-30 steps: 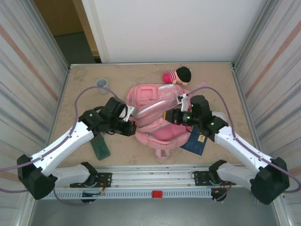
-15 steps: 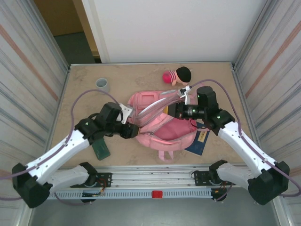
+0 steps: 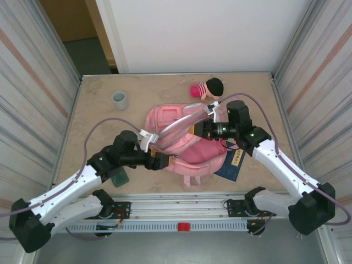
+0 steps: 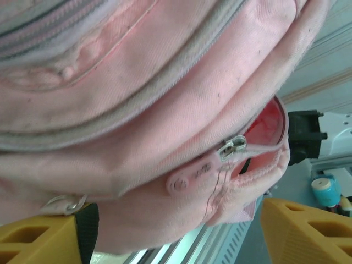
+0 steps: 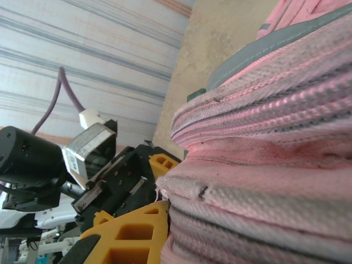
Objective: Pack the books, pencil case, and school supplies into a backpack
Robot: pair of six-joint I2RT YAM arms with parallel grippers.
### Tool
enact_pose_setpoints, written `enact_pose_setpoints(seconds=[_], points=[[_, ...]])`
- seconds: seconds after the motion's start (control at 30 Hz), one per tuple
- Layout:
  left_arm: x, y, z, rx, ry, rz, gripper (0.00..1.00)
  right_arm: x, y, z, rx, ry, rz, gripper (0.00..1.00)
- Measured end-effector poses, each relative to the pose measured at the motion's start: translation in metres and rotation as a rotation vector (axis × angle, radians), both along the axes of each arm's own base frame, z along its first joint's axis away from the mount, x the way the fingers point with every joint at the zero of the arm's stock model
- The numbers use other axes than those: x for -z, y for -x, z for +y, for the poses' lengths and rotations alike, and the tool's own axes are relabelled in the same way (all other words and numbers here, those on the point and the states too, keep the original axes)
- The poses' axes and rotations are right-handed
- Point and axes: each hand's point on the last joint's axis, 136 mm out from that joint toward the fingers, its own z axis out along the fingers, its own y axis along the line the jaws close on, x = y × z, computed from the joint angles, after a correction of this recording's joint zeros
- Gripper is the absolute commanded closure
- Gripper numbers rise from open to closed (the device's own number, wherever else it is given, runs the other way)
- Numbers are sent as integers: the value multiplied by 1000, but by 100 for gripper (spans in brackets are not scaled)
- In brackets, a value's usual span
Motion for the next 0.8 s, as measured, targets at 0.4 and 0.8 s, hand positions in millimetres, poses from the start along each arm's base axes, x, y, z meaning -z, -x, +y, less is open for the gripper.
enact_pose_setpoints(seconds=[0.4,0.8], points=[[17,14,-25,76,-28,37,48,-1,0,4,-10,-5,-8,98],[9,16,-30,78,-10,-2,72,-1,-2,4,-5,-7,-7,99]])
